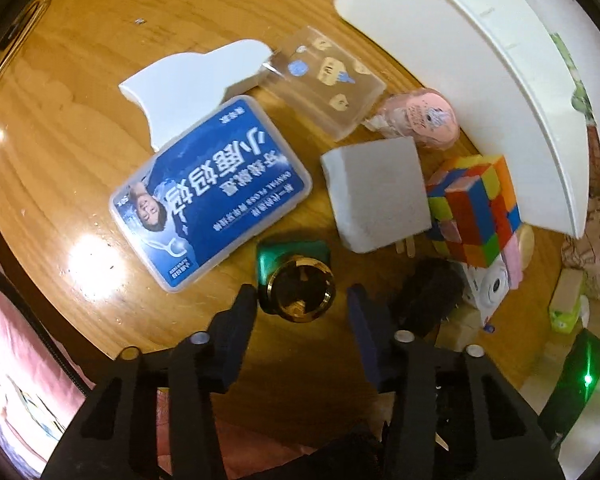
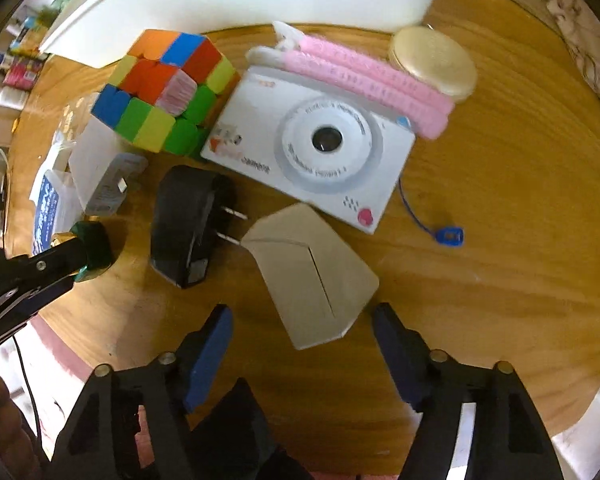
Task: Organize rigid objects
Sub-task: 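Grasp the green gold-lidded jar with the left tool while the right tool grasps the beige pentagon piece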
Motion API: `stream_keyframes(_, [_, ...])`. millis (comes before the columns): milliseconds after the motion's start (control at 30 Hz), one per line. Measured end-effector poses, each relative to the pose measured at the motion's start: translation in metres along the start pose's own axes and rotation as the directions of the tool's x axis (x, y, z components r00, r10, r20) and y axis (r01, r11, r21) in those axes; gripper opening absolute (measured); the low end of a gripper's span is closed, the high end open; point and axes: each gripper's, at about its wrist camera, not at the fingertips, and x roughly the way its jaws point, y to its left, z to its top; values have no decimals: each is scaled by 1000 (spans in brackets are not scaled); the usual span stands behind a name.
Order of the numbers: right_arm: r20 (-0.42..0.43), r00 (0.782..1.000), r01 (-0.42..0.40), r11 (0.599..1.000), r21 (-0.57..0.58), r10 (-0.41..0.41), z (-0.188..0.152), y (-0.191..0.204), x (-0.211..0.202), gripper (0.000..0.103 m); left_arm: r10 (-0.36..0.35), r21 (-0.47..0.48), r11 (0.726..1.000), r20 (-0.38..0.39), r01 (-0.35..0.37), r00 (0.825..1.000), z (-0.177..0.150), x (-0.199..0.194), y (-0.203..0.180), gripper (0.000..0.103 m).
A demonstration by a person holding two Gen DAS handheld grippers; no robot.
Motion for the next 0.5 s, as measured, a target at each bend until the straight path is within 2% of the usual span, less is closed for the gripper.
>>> stream_keyframes(133, [6, 1000, 13, 999, -32, -13, 13, 0, -3, 54, -7, -37, 999, 9, 7, 1000, 4, 0, 8, 42])
stream_keyframes(200, [10, 1000, 18, 999, -40, -18, 20, -1, -4, 45, -6, -42, 999, 13, 7, 1000, 7, -2, 12, 42])
stream_keyframes(333, [13, 1000, 12, 999, -44, -11, 31, -10, -9, 44, -6, -43, 999, 18, 7, 1000, 9, 0, 11, 41])
stream_keyframes(500, [19, 1000, -13, 999, -31, 13, 6, -9, -13, 43, 2, -27, 1000, 21, -1, 1000, -7, -9, 4, 41])
